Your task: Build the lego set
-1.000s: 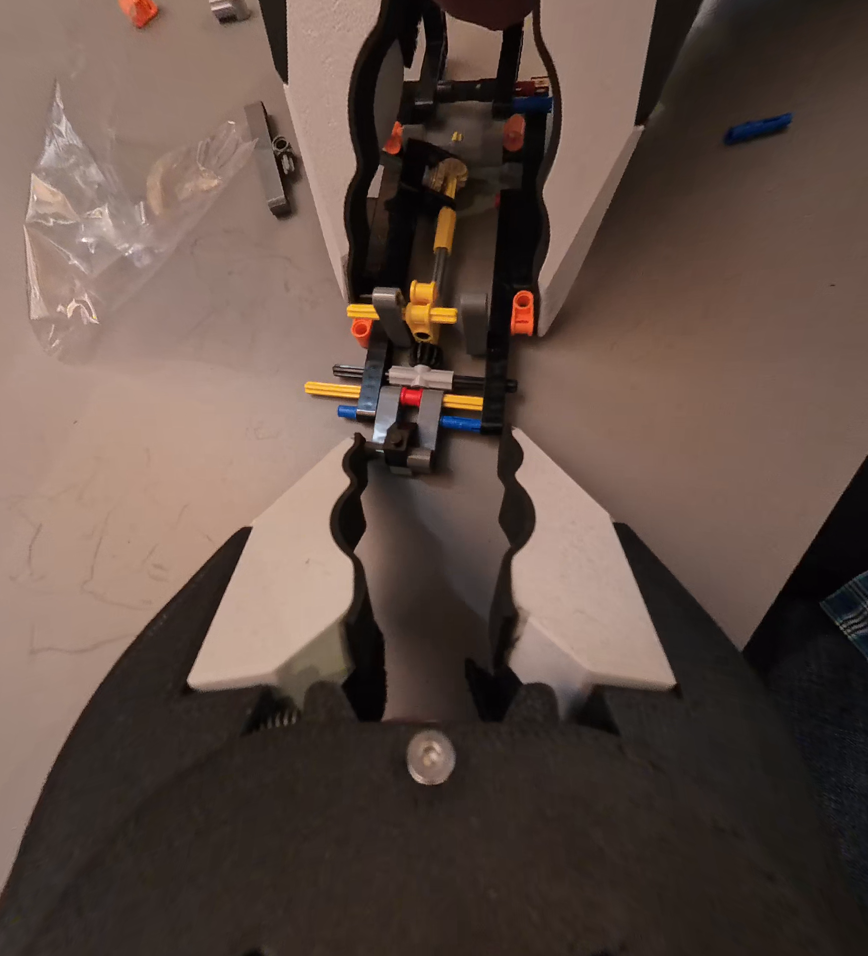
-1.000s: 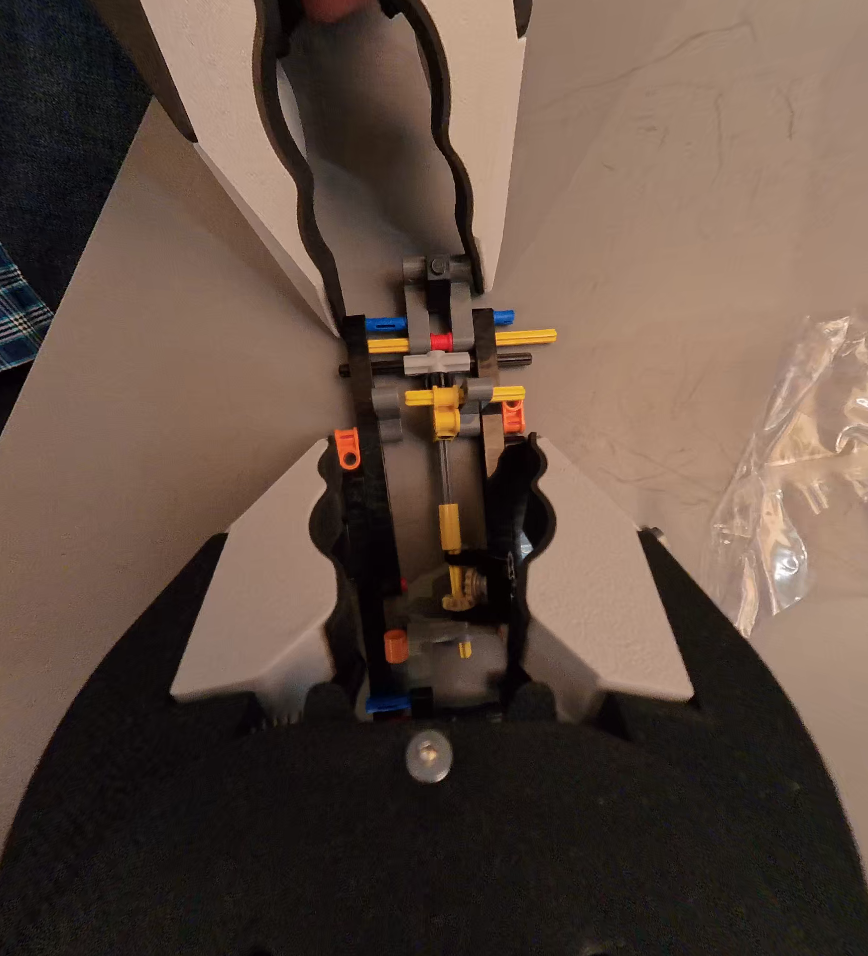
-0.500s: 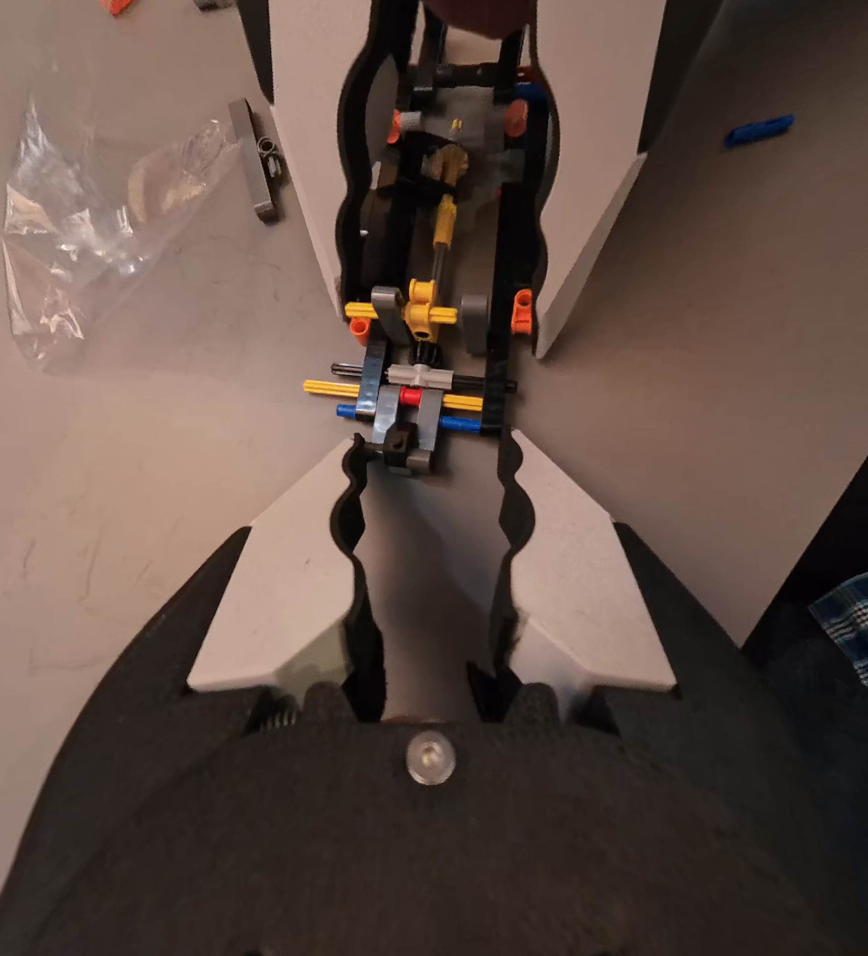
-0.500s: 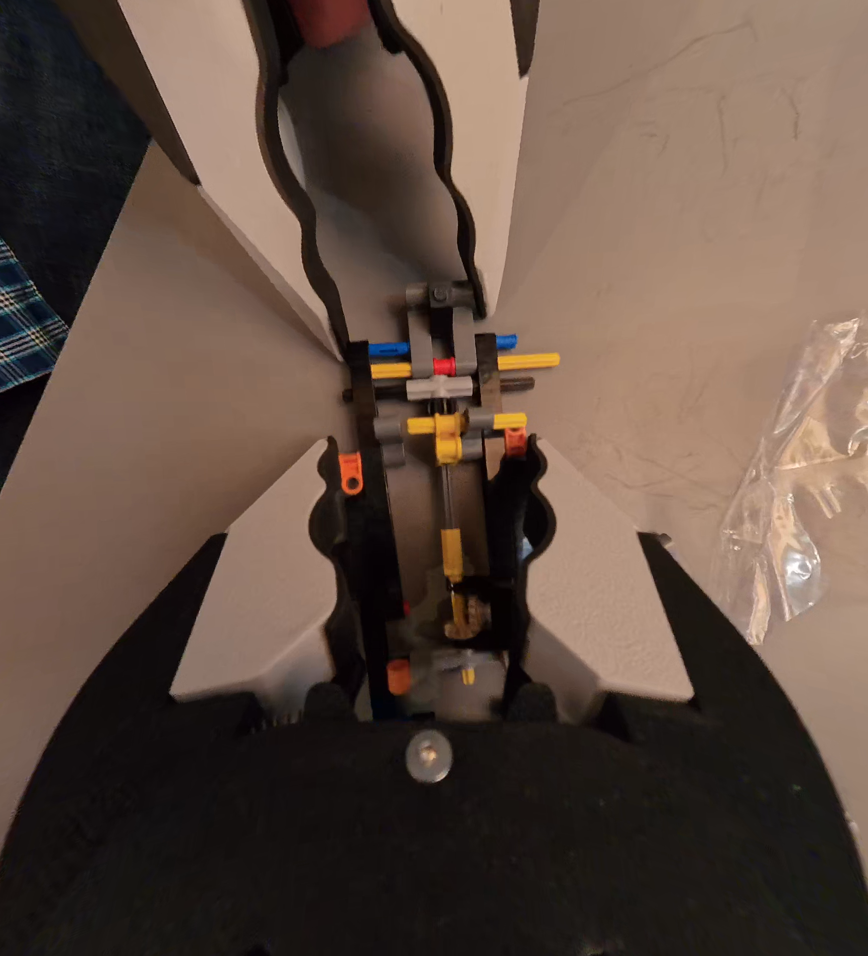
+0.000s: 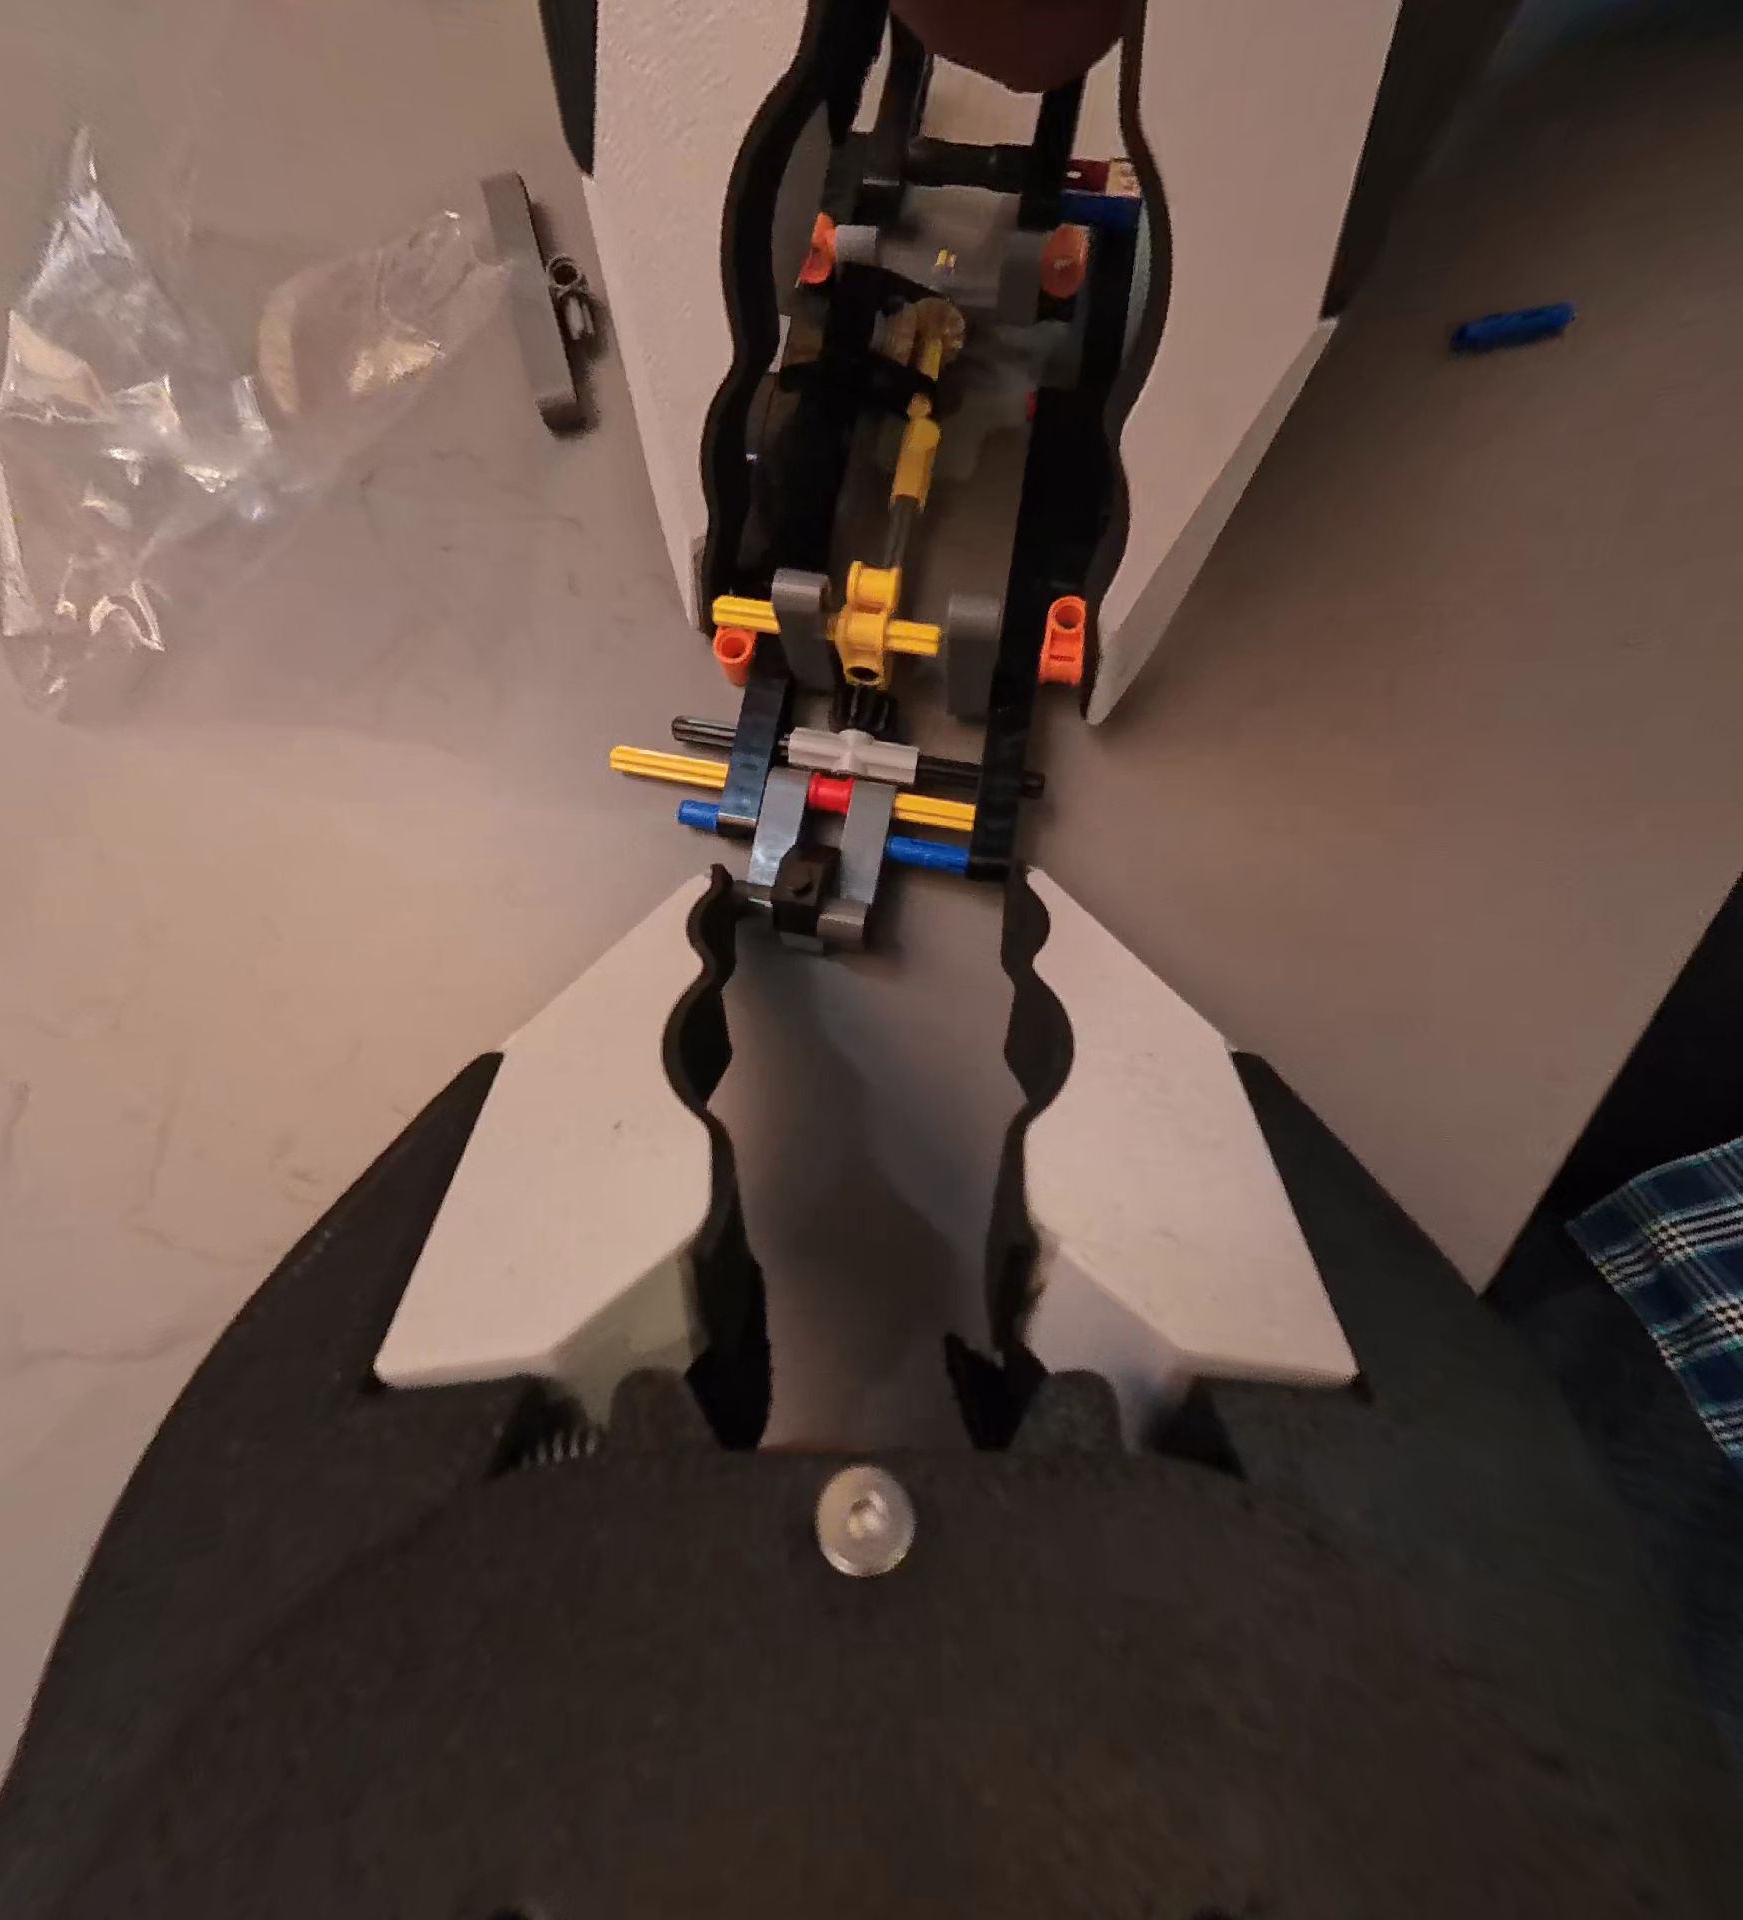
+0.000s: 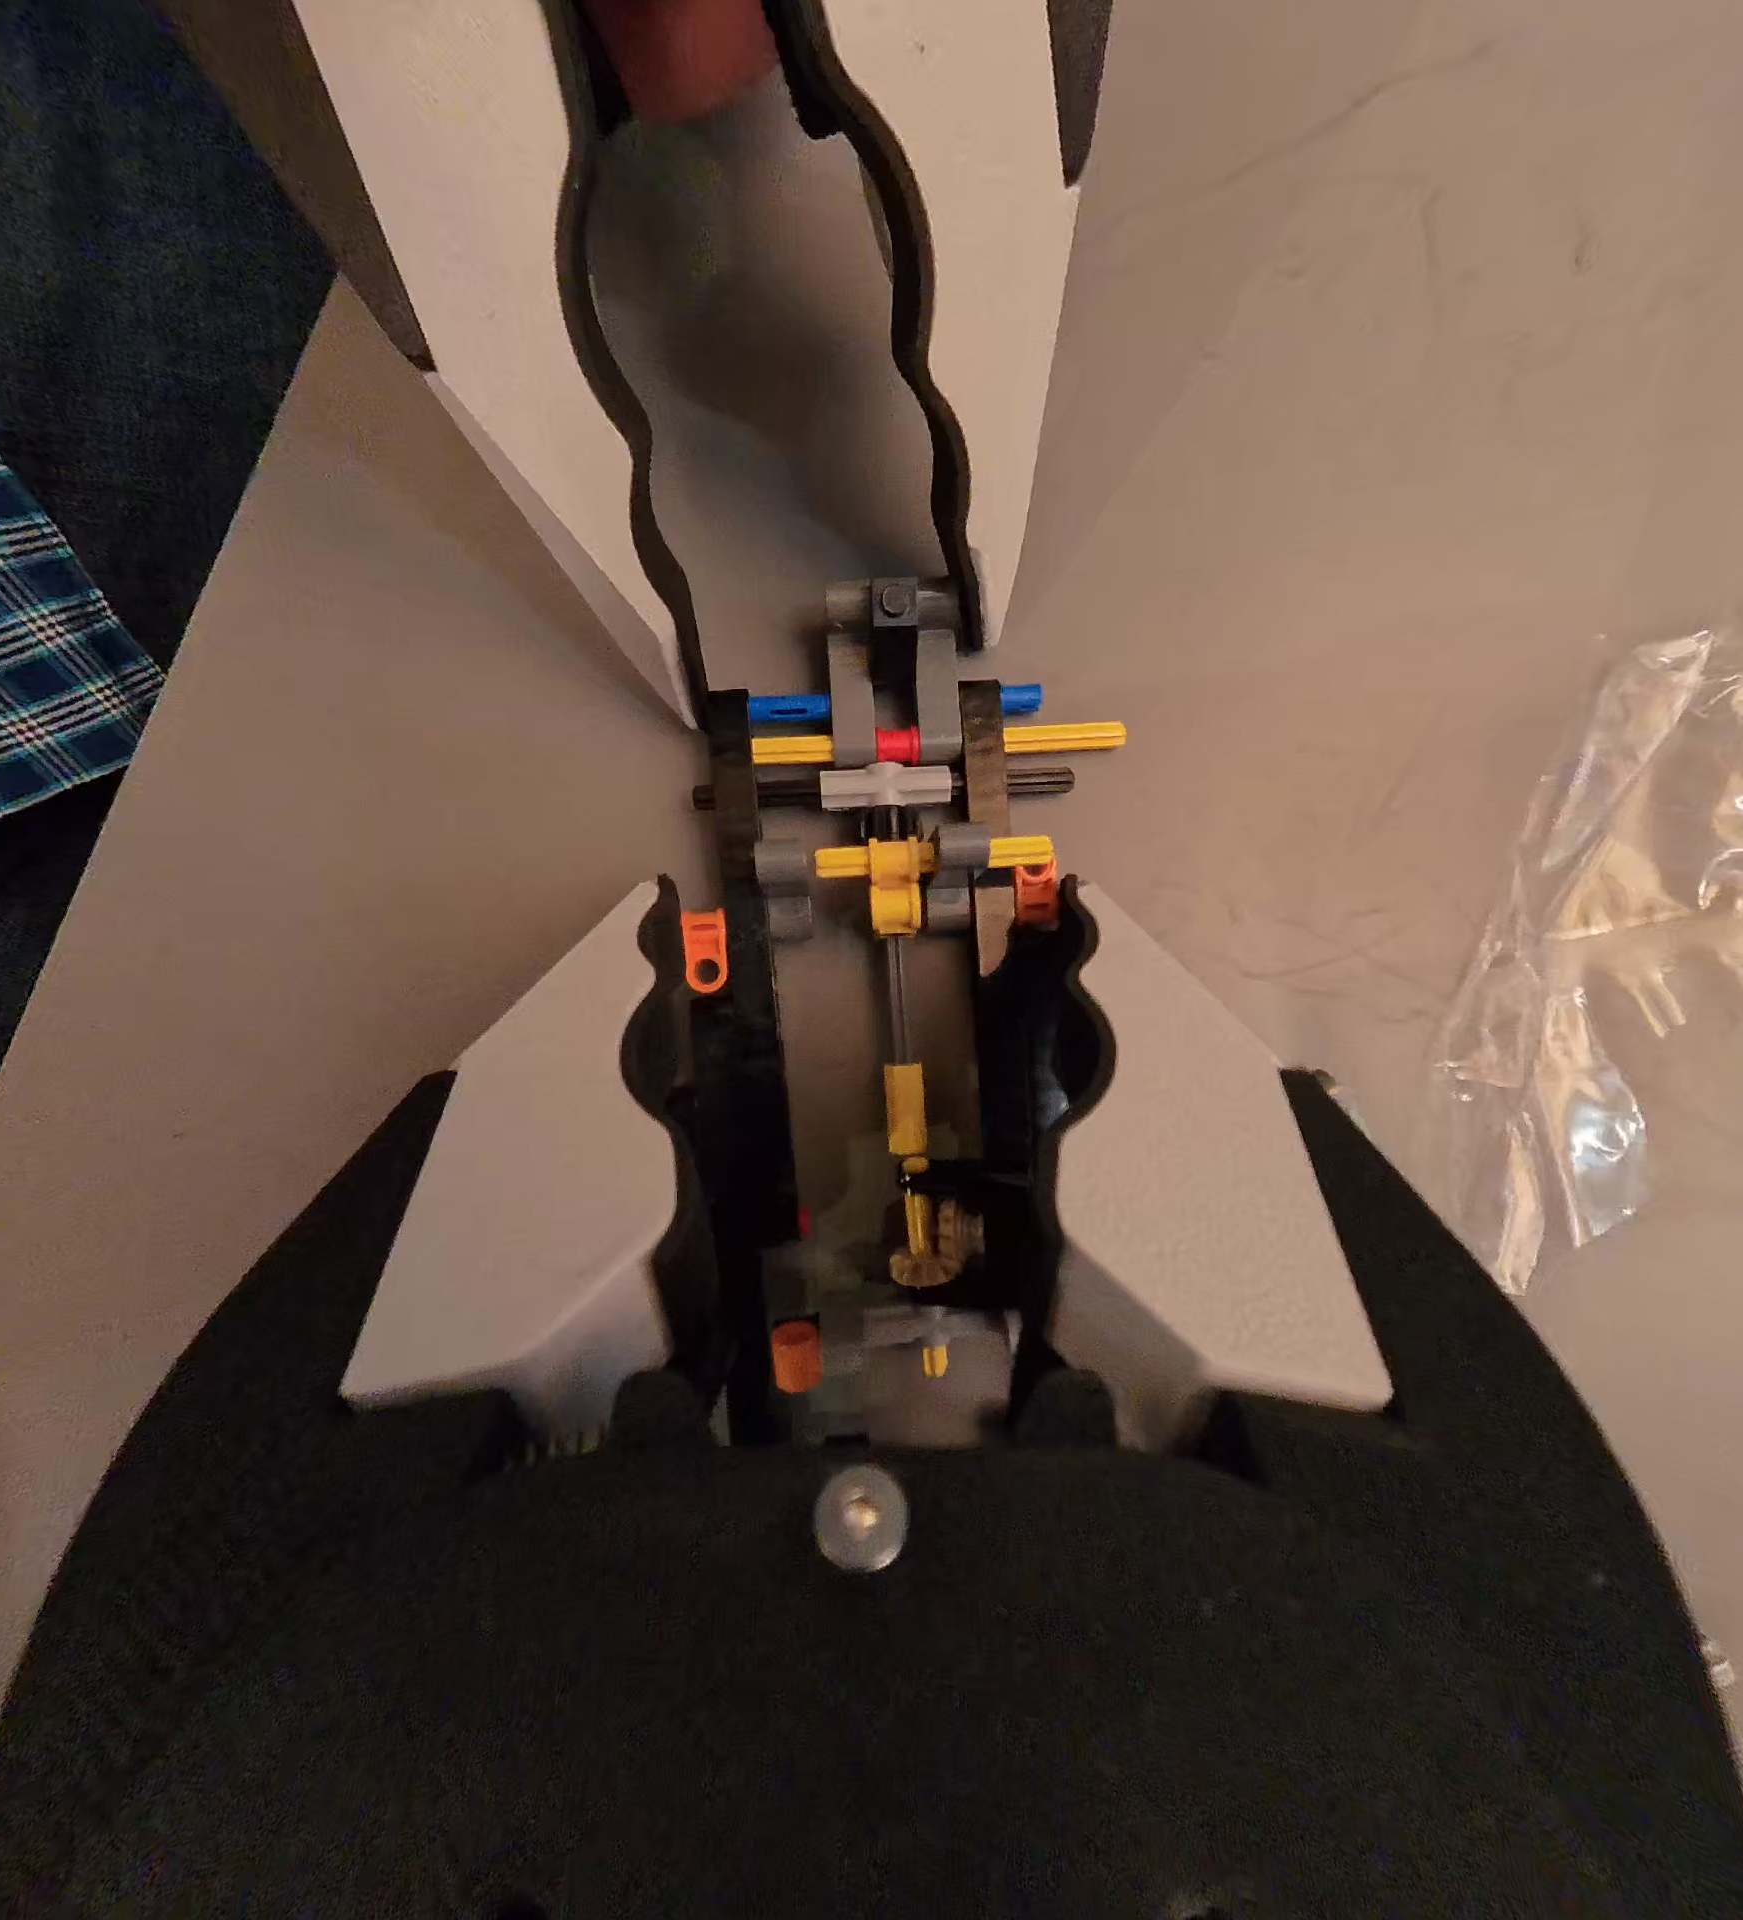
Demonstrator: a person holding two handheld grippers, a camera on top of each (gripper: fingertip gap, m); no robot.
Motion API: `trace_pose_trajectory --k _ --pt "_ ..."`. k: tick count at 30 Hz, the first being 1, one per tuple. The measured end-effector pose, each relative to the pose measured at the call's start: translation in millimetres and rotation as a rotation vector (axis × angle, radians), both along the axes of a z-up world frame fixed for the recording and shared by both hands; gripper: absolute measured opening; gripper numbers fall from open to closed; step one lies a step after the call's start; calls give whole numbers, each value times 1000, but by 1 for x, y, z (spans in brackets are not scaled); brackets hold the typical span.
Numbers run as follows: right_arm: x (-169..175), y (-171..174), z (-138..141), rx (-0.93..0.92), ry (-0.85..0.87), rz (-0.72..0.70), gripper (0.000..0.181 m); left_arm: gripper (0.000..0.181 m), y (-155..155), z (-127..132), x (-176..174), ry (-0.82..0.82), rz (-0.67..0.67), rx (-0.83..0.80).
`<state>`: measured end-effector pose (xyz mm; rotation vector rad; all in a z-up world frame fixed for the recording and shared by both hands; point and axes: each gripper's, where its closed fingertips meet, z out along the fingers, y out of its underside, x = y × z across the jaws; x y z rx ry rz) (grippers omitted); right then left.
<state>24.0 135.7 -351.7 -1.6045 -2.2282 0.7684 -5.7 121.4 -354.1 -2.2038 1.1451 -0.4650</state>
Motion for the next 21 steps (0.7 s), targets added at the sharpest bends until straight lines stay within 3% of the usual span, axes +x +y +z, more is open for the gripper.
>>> trace_pose_trajectory --k 4,14,21 --pt "-2 4 0 0 6 -34 62 50 0 0 1 -4 11 14" --pt "-1 1 -1 23 27 -23 62 56 -8 0 -3 6 0 29" --pt "-3 1 -1 26 25 -22 62 49 -8 0 -6 8 14 63"
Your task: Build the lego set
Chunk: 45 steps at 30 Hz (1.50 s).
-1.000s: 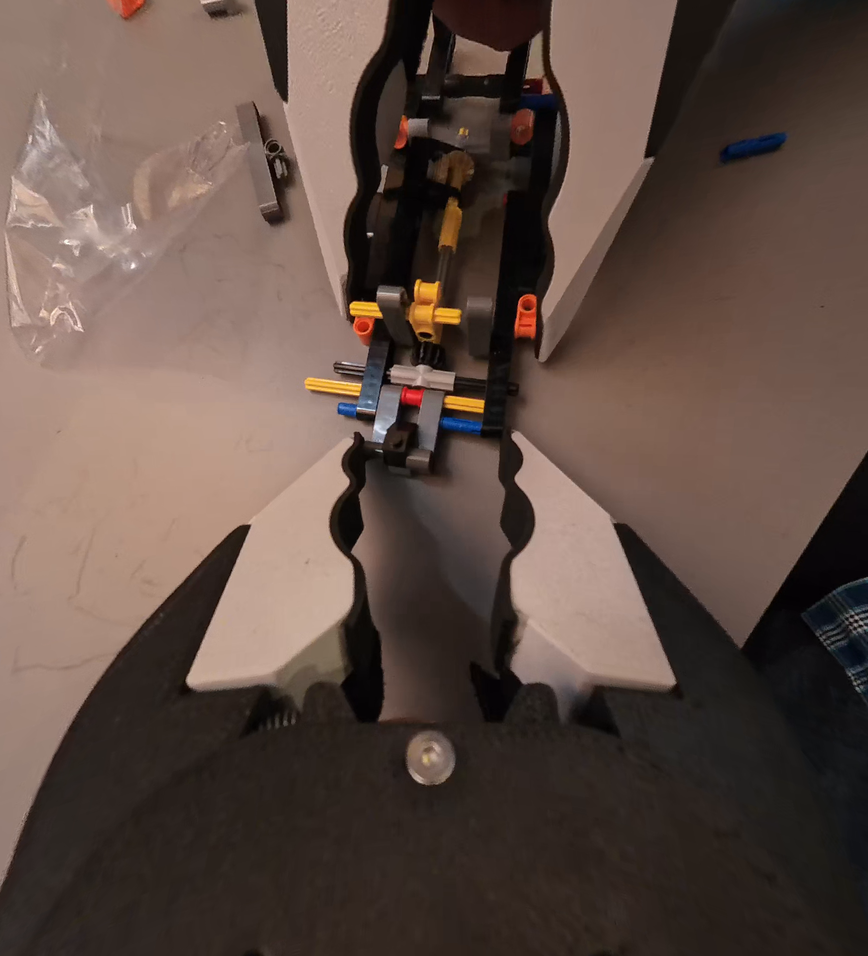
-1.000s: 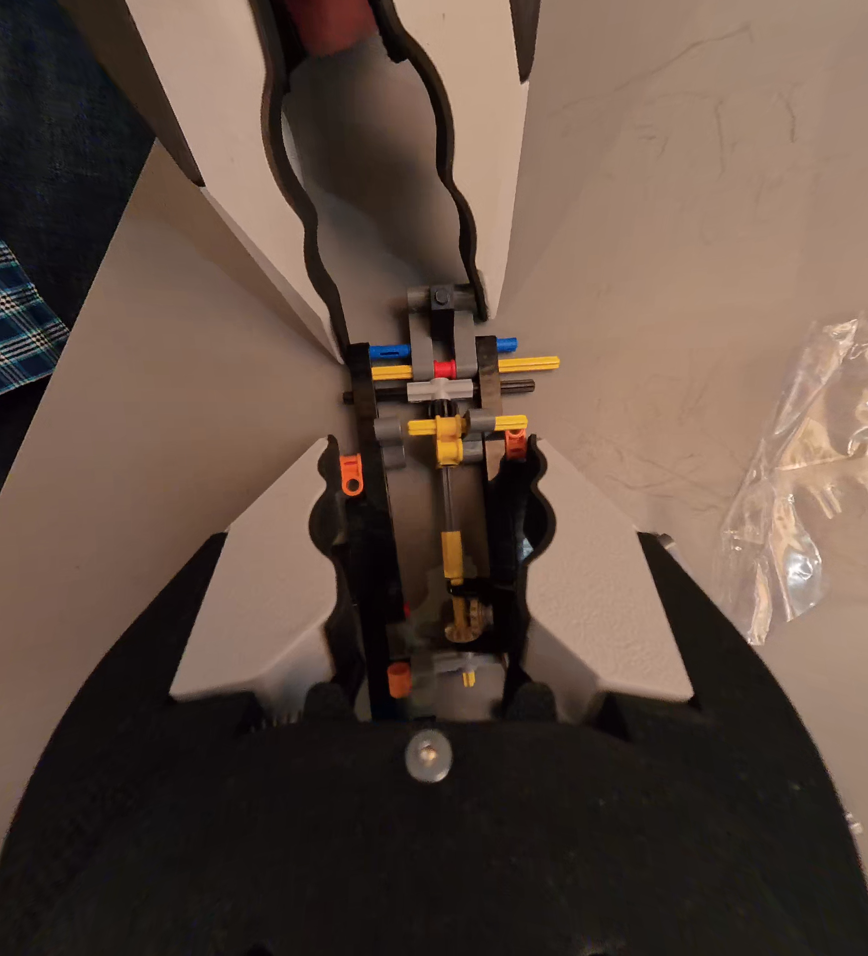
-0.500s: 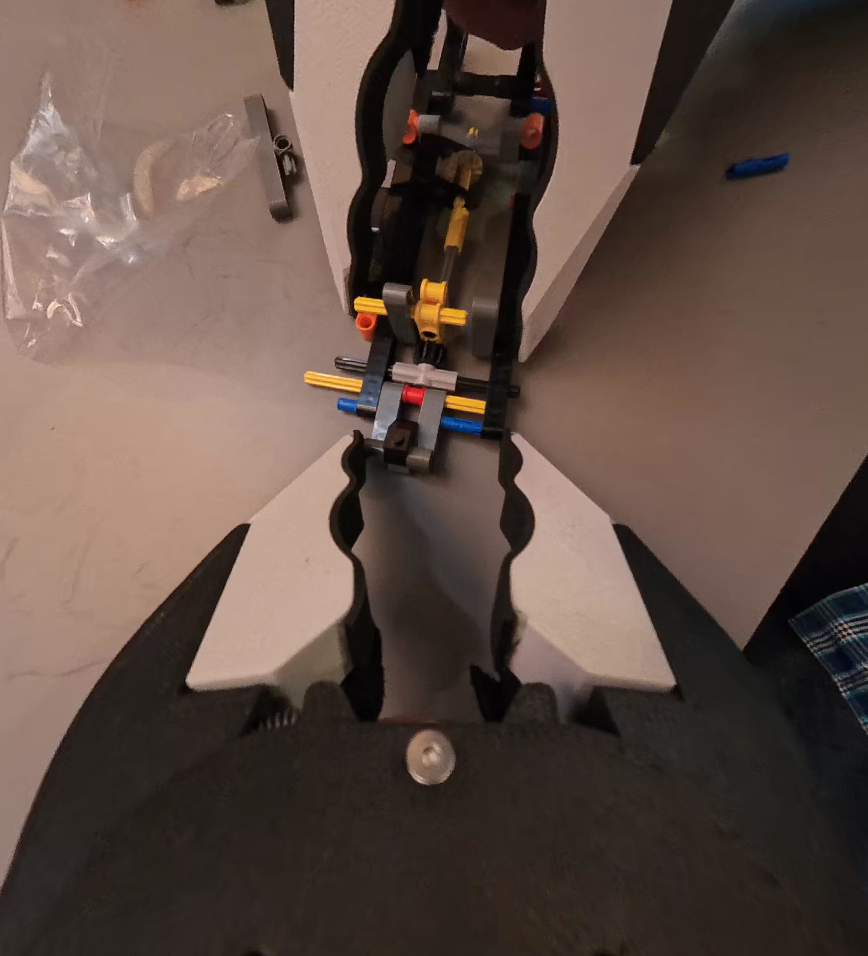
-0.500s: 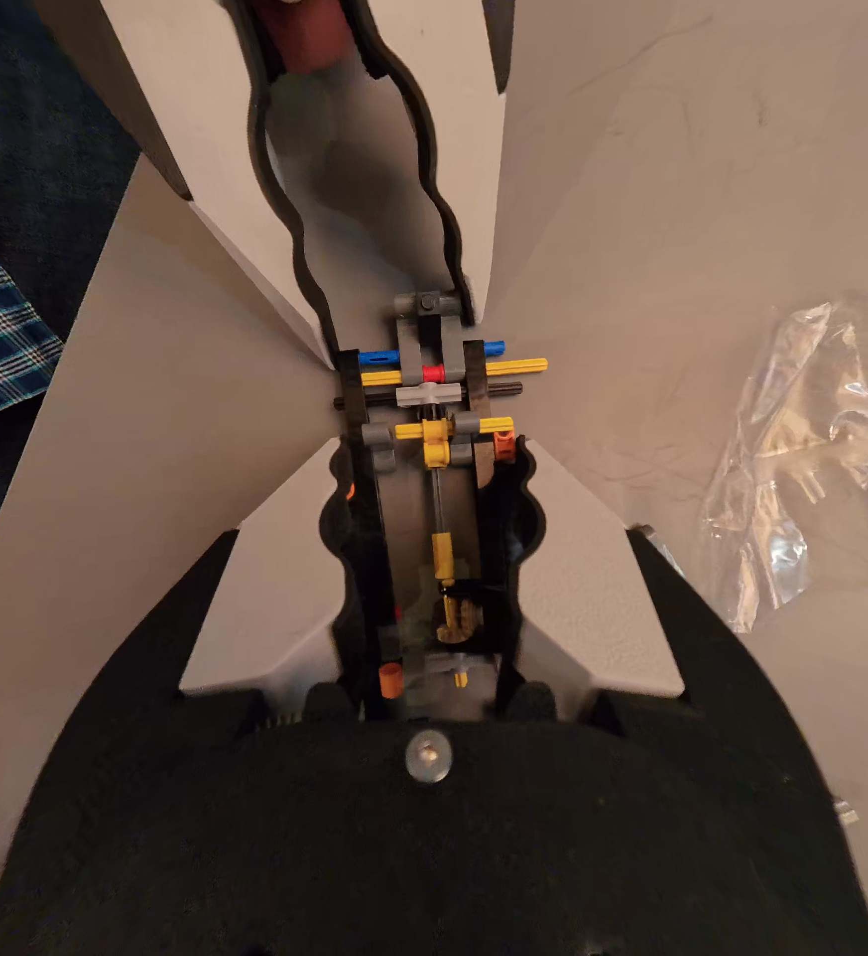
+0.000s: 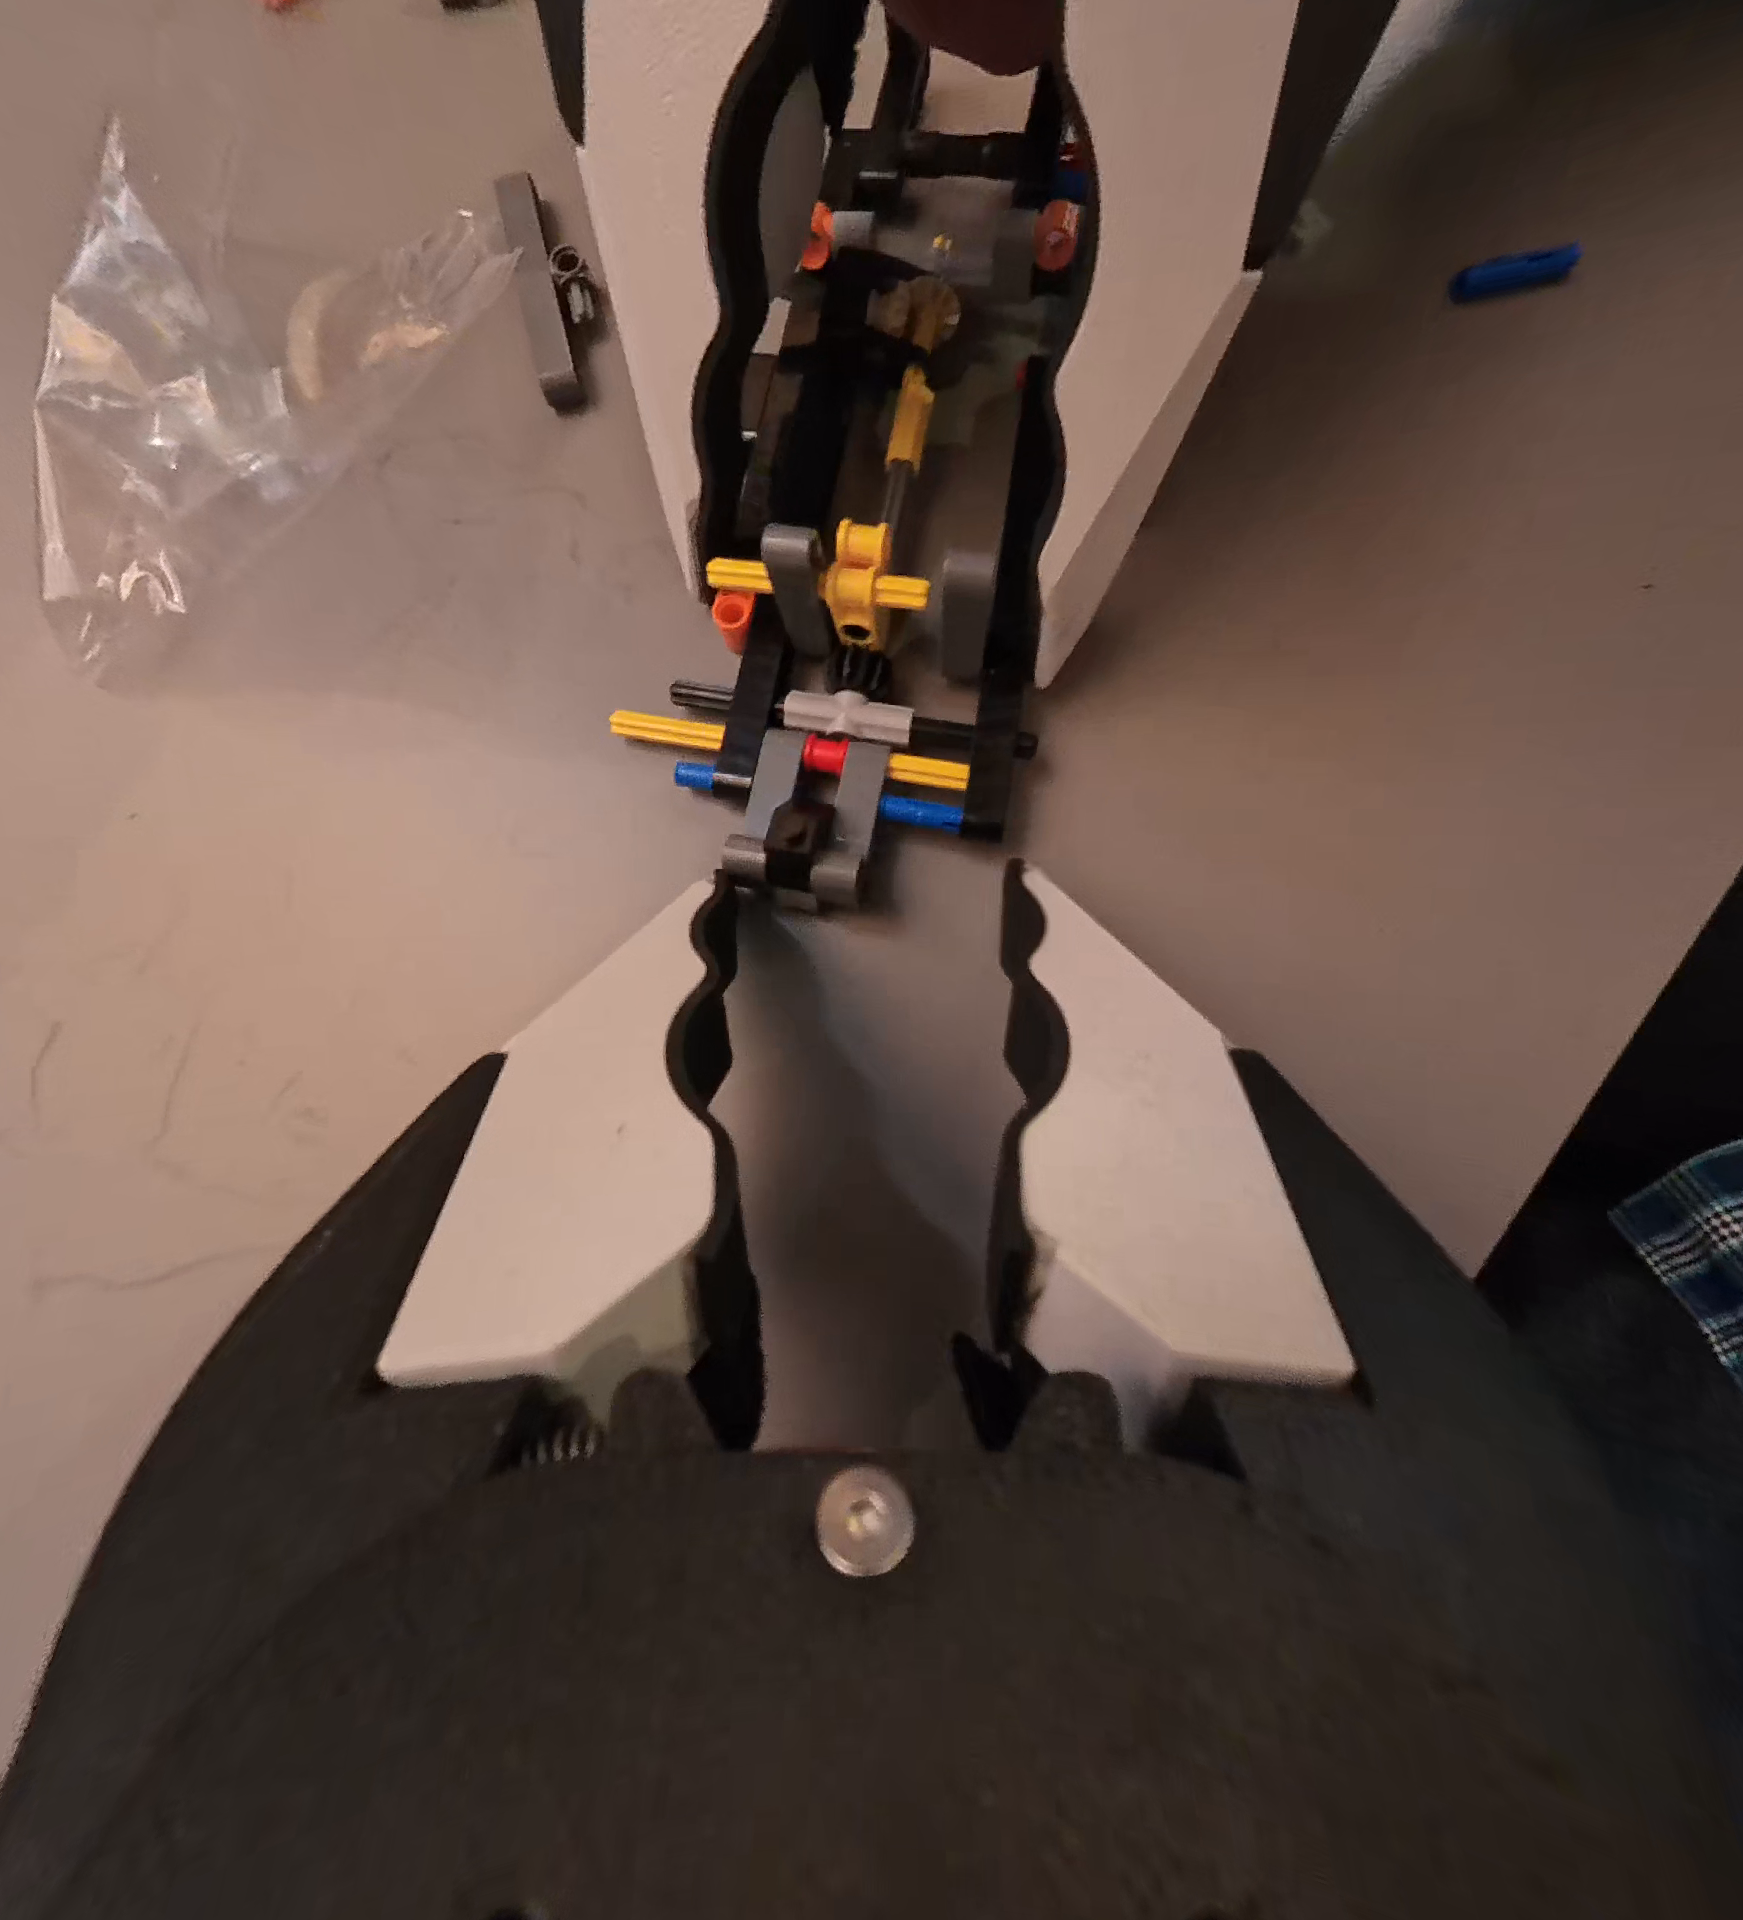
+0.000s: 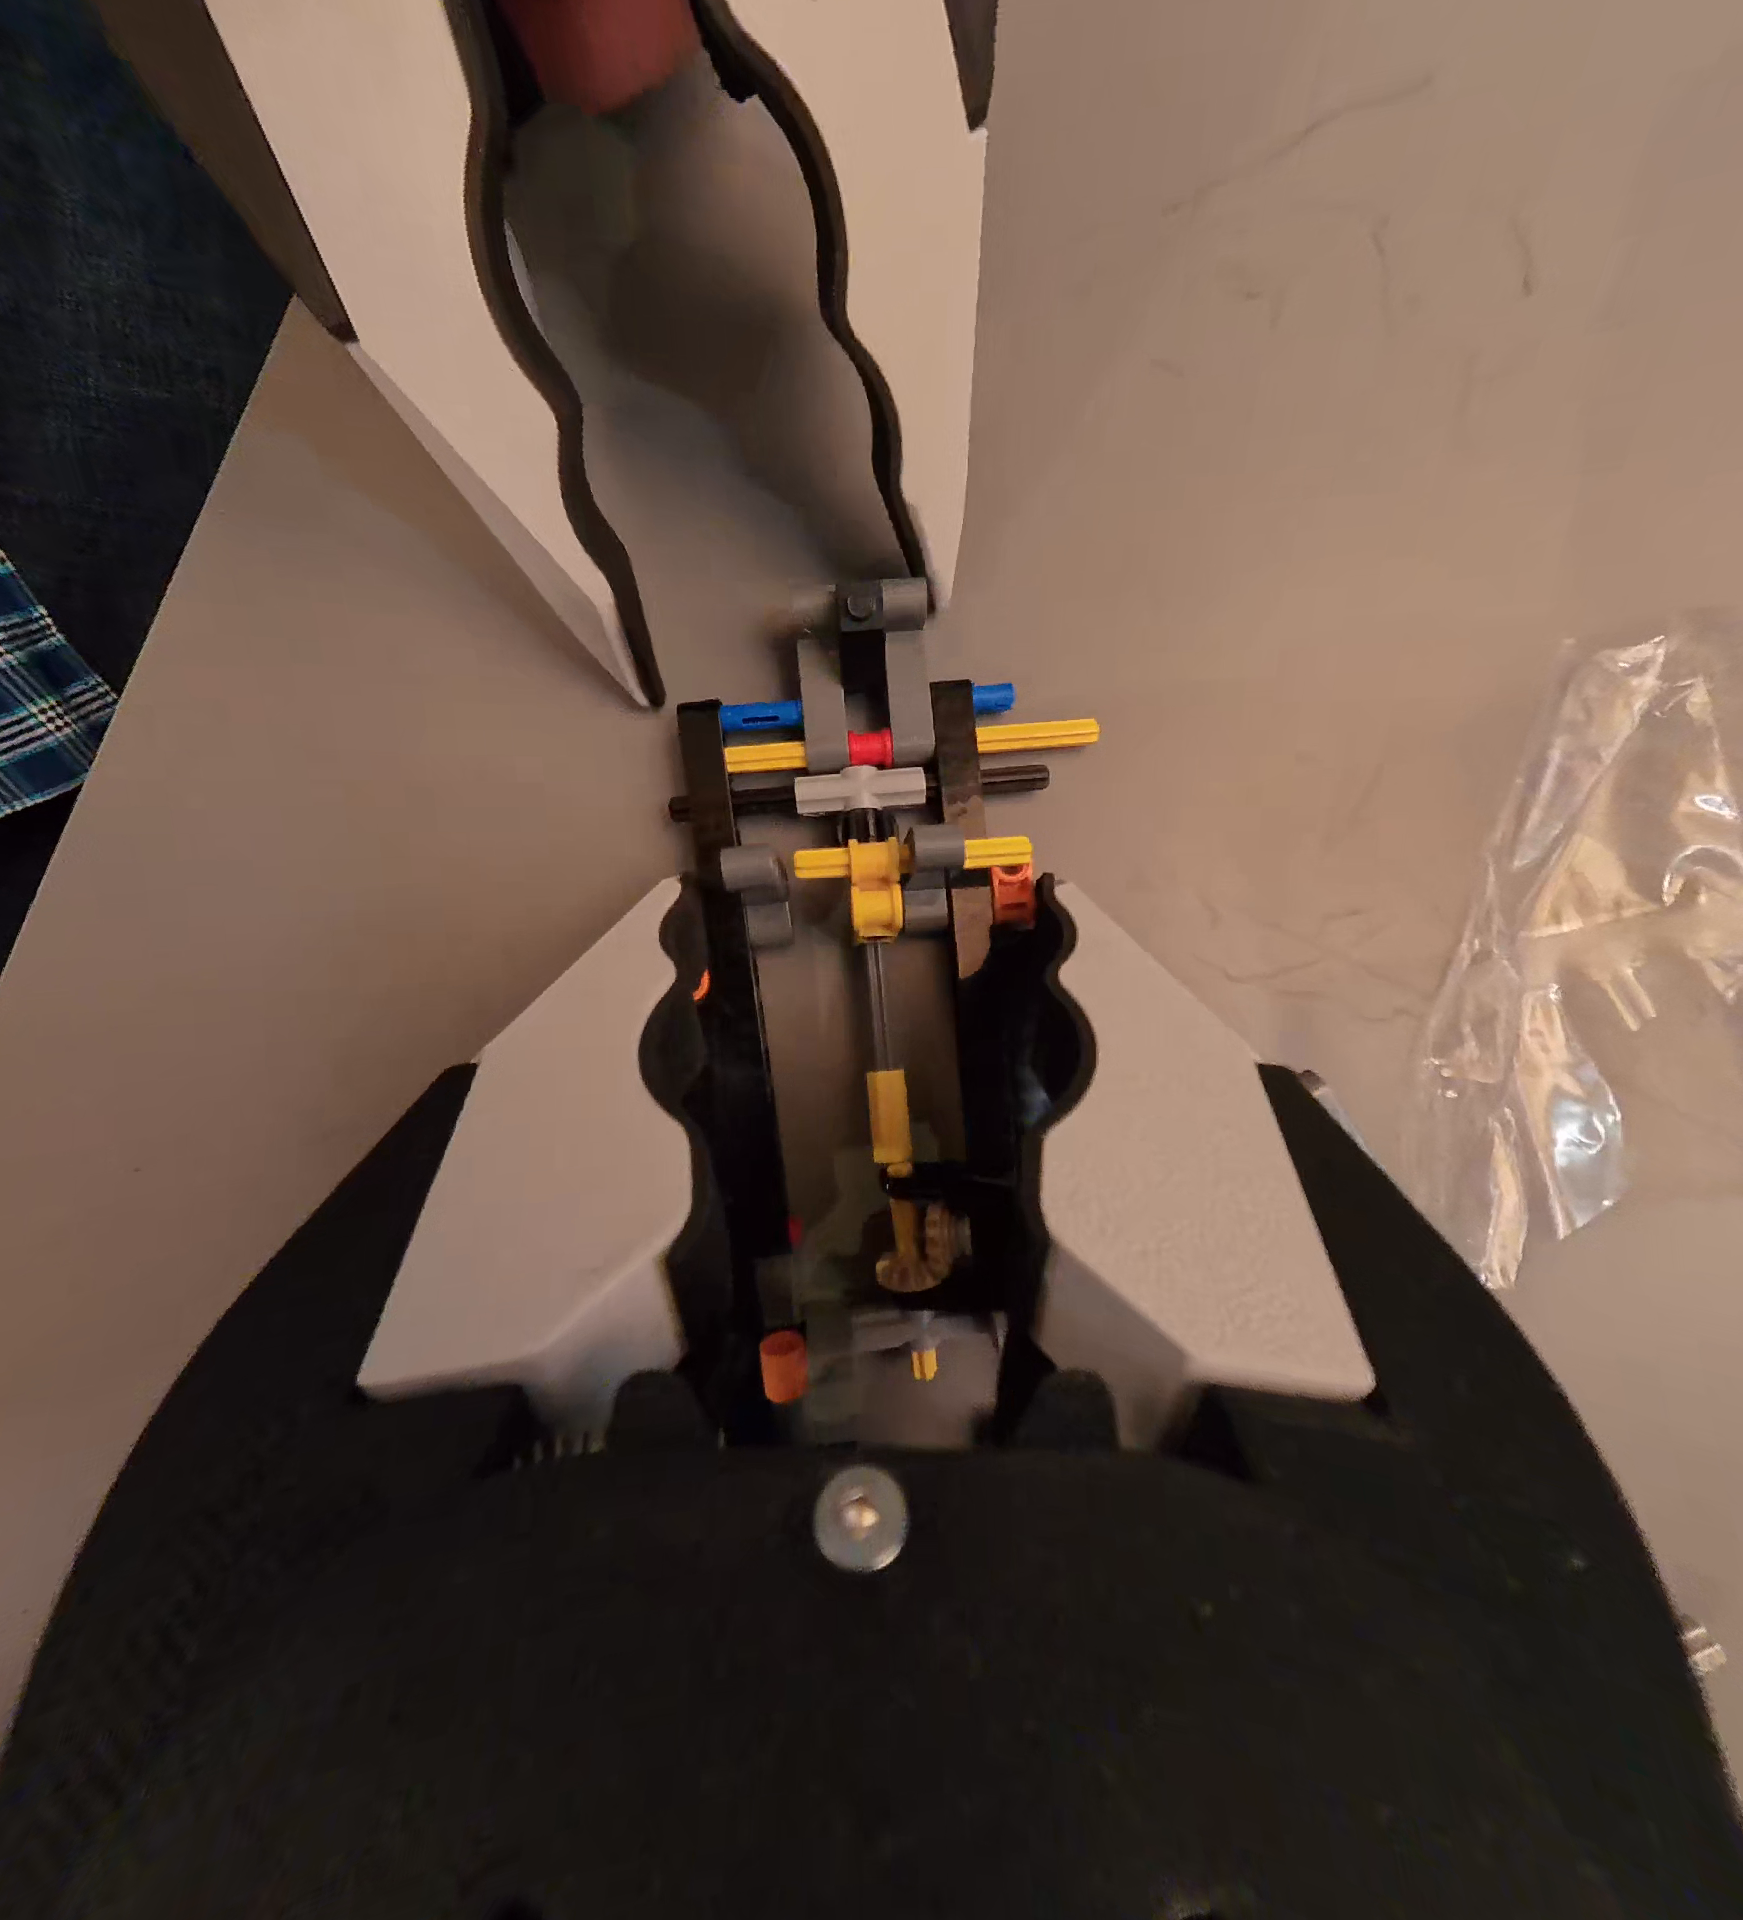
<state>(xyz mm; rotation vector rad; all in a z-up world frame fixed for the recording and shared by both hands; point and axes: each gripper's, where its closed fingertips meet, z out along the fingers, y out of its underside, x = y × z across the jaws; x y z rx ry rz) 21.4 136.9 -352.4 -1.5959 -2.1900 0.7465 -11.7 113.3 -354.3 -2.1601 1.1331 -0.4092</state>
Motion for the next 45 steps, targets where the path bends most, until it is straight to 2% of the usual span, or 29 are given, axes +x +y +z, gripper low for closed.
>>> trace_pose_trajectory --k 2,8,11,16,21,28,31,37,42,45 --pt "0 -1 0 -1 -3 -3 62 38 3 0 -2 -7 24 9" --pt "0 -2 -1 2 -5 -3 62 37 2 1 -1 6 48 42" --pt "0 -3 -1 8 -5 -1 62 29 5 1 -3 26 68 75" --pt "-1 -3 -1 9 4 -11 62 28 6 1 -2 48 114 105" --pt "-1 -3 -1 11 9 -9 63 34 3 1 0 24 75 85" --pt "0 -4 -1 15 5 -1 63 34 4 1 1 42 97 103" --pt "5 -4 -1 2 -9 6 63 24 6 2 2 44 87 127" --pt "6 -11 5 4 3 27 87 24 8 2 4 53 78 133" --pt "-3 -12 11 -8 36 5 72 24 7 2 7 56 72 134" --pt "-5 -13 4 23 22 4 63 23 6 2 9 56 74 133"
